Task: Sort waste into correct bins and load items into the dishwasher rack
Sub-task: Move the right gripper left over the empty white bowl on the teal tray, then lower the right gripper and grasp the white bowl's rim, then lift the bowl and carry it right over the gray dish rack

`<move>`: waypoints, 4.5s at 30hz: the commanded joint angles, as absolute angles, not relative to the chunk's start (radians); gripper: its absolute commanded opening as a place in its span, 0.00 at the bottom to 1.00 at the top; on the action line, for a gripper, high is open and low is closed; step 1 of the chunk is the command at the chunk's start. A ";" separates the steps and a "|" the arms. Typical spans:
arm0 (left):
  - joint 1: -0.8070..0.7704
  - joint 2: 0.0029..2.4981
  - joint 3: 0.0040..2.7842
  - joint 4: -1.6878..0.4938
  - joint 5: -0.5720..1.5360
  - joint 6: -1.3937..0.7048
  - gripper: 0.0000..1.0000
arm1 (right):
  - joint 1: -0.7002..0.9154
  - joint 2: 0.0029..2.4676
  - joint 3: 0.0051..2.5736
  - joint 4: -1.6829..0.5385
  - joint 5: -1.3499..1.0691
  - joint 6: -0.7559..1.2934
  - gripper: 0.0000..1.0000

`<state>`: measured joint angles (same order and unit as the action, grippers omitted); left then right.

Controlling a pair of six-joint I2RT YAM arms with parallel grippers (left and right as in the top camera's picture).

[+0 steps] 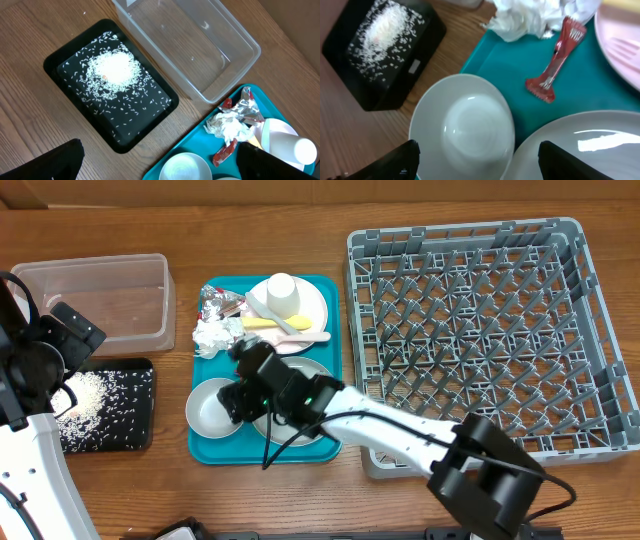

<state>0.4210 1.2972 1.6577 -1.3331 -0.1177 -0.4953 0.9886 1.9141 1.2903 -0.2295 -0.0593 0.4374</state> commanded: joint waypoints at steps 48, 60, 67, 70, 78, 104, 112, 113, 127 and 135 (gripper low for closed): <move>0.425 1.302 1.674 -1.334 -0.138 -0.501 1.00 | 1.028 2.035 1.310 -0.228 0.000 0.476 0.35; 0.425 1.303 1.674 -1.334 -0.138 -0.501 1.00 | 1.026 2.035 1.383 -0.297 -0.001 0.476 0.21; 0.425 1.302 1.674 -1.334 -0.138 -0.501 1.00 | 1.026 2.035 1.394 -0.321 -0.001 0.476 0.15; 0.425 1.302 1.674 -1.334 -0.139 -0.501 1.00 | 1.026 2.035 1.394 -0.324 -0.001 0.476 0.11; 0.425 1.303 1.674 -1.334 -0.139 -0.501 1.00 | 1.024 2.024 1.397 -0.324 -0.001 0.476 0.04; 0.425 1.303 1.674 -1.330 -0.138 -0.502 1.00 | 0.513 1.484 1.397 -0.573 0.178 0.383 0.04; 0.425 1.303 1.674 -1.327 -0.138 -0.503 1.00 | 0.318 1.429 1.395 -0.723 0.649 0.301 0.04; 0.425 1.303 1.674 -1.327 -0.137 -0.505 1.00 | 0.291 1.434 1.395 -0.736 0.680 0.301 0.04; 0.425 1.303 1.674 -1.327 -0.133 -0.532 1.00 | 0.009 1.539 1.394 -0.710 0.798 0.291 0.04; 0.425 1.303 1.674 -1.330 -0.107 -0.532 1.00 | -0.017 1.634 1.394 -0.661 0.905 0.249 0.04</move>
<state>0.4210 1.2984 1.6577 -1.3315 -0.1165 -0.5186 -0.0128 1.6165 1.3735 -0.6796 0.8455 0.2768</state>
